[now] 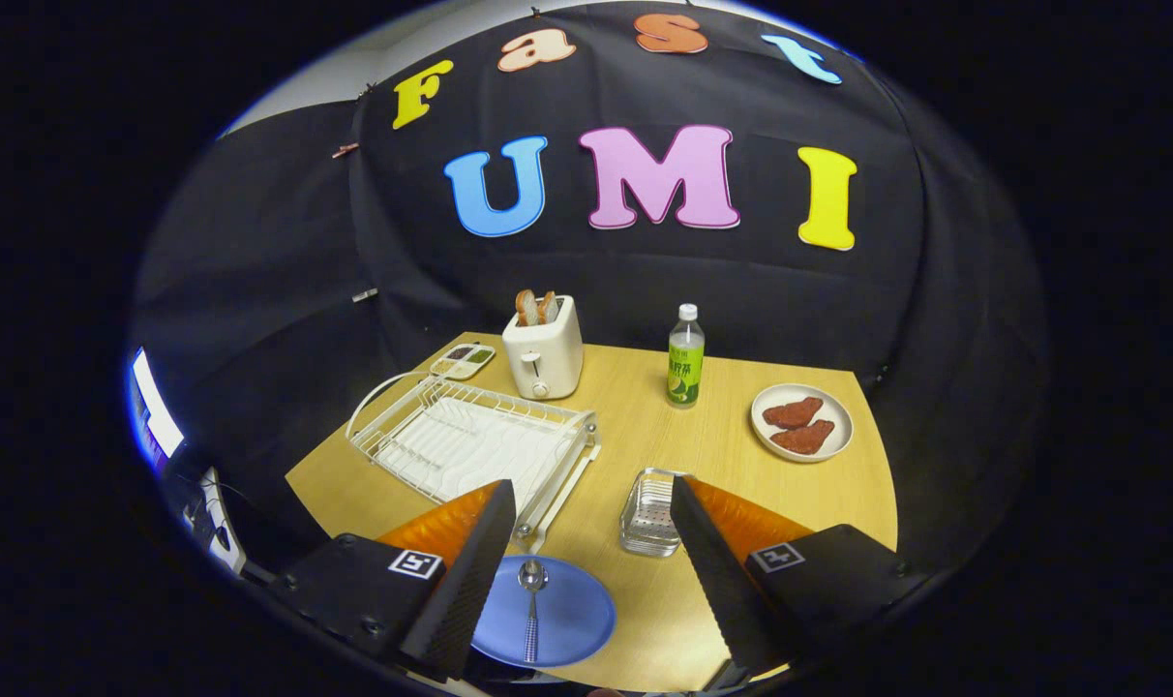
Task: Take the plate from the dish rack, then take the spoon from the basket and place it into the plate.
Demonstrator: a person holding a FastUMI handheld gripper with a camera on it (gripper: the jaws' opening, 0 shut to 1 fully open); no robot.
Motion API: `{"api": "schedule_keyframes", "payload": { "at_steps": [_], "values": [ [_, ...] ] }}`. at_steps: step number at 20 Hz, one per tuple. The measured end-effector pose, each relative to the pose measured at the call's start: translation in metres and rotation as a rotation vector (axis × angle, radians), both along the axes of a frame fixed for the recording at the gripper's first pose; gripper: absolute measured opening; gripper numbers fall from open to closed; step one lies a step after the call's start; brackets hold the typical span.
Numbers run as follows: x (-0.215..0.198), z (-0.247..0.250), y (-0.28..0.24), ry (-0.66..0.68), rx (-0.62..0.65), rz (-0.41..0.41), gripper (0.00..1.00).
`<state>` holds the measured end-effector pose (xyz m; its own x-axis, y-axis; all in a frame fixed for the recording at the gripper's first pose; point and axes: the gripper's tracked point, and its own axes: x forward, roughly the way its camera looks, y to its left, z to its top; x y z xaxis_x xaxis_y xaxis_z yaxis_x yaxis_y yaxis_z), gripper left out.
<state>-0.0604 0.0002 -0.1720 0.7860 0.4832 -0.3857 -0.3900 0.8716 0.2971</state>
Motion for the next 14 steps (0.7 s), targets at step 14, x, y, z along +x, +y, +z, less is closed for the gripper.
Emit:
{"api": "schedule_keyframes", "payload": {
  "at_steps": [14],
  "values": [
    [0.001,0.099,-0.061,-0.221,0.011,-0.036,0.99]
  ]
}}
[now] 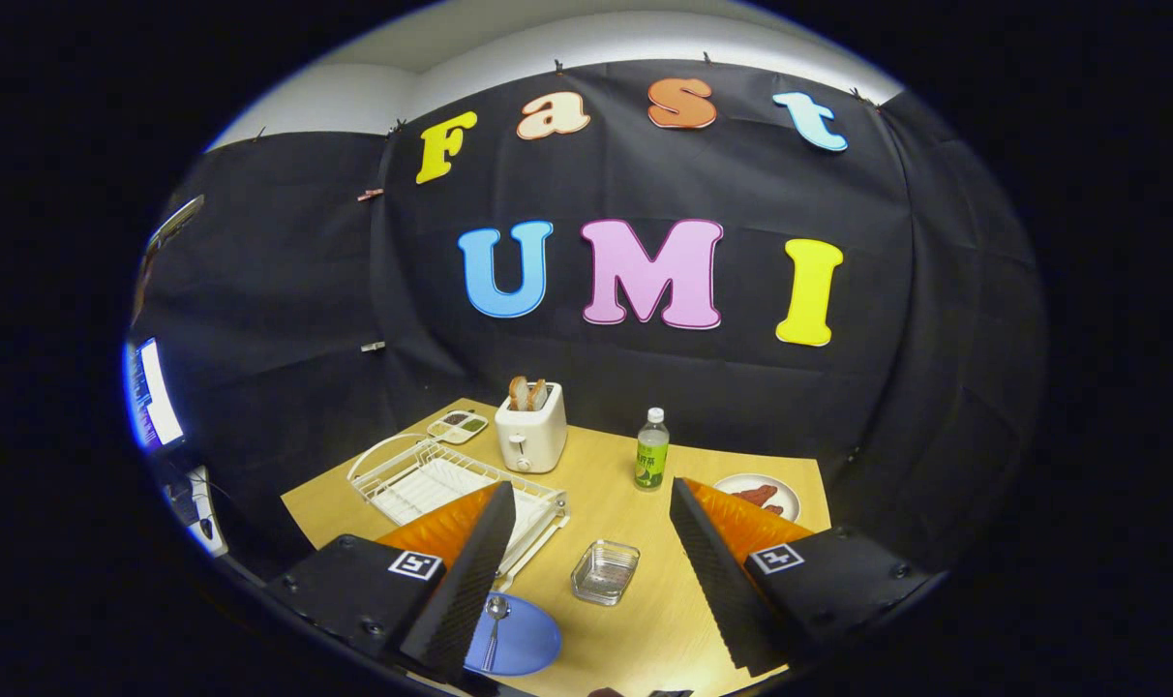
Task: Take the plate from the dish rack, then take the spoon from the basket and place it into the plate.
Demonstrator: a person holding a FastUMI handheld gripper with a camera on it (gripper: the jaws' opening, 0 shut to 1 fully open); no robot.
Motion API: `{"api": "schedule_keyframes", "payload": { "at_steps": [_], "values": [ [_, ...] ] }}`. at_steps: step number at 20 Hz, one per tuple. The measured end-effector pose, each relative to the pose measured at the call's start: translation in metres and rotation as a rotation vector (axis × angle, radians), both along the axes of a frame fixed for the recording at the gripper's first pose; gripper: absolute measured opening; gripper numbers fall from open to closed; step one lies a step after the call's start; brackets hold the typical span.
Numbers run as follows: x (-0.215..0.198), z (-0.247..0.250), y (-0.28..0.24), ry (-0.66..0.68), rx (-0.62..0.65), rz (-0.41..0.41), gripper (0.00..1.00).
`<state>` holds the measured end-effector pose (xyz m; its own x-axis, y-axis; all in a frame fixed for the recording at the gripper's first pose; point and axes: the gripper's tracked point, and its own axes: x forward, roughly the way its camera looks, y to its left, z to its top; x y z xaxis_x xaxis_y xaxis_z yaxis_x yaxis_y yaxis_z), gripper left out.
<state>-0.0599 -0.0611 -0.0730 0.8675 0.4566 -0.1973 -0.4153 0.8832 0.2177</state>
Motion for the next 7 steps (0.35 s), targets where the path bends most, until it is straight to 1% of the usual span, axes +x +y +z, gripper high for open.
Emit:
{"api": "schedule_keyframes", "payload": {
  "at_steps": [7],
  "values": [
    [0.0061,0.0105,-0.0118,-0.026,0.003,-0.011,0.99]
  ]
}}
